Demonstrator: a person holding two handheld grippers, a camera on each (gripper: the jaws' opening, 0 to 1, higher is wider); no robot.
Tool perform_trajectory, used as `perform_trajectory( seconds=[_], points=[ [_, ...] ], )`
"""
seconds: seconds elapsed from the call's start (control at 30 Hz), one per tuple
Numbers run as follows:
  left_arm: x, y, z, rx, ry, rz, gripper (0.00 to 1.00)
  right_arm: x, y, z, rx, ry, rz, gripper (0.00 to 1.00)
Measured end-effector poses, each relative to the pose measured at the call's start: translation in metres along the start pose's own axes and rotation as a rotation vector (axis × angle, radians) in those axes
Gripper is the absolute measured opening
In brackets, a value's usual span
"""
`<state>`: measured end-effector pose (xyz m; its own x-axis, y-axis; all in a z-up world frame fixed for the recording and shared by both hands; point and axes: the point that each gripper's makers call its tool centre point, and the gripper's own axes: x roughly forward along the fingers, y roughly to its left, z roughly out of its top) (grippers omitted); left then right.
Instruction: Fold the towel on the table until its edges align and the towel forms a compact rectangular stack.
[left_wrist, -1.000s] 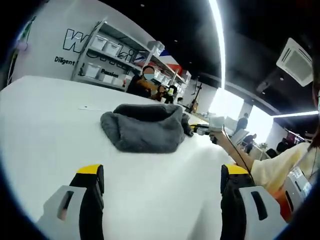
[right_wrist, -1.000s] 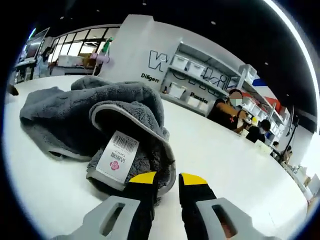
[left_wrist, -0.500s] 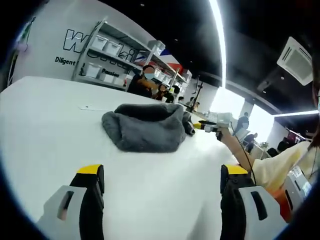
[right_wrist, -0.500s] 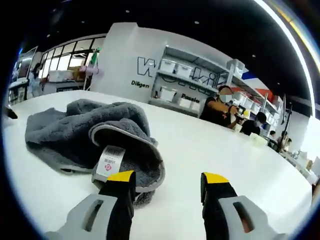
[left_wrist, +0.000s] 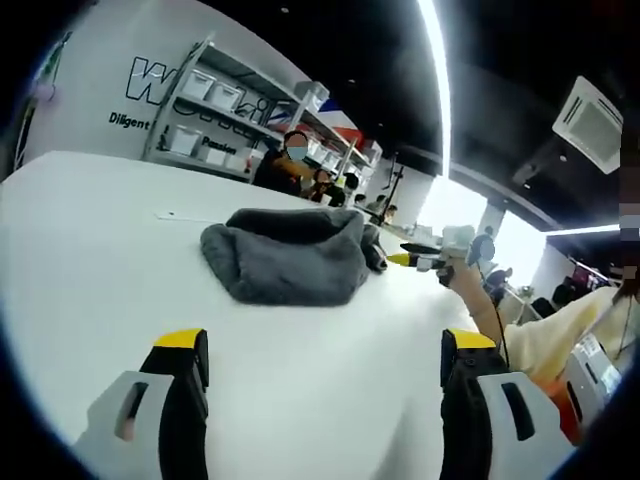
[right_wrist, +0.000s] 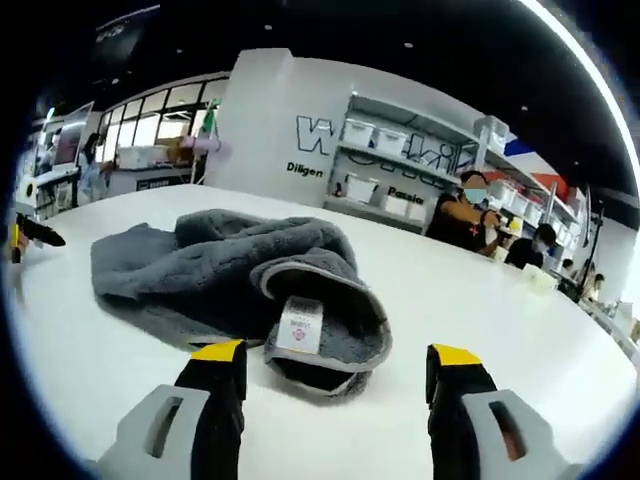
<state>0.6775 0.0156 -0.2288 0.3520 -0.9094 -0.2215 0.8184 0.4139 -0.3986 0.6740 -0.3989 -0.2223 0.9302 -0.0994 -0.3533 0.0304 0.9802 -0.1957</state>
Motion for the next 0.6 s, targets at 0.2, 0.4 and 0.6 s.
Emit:
perform_trajectory(
  seconds=[0.2,0.4,0.6],
  points=[
    [0.000,0.003,-0.001,0.005,0.013,0.008,0.94,-0.001,0.029,-0.001,-0.016,0.005,0.098,0.86],
    [0.001,0.005,-0.004,0.006,0.026,0.012,0.94,-0.009,0.050,-0.012,-0.037,0.053,0.158,0.99],
    [0.002,0.007,-0.005,0.004,0.033,0.013,0.94,-0.014,0.075,-0.011,-0.043,0.031,0.247,0.99]
  ],
)
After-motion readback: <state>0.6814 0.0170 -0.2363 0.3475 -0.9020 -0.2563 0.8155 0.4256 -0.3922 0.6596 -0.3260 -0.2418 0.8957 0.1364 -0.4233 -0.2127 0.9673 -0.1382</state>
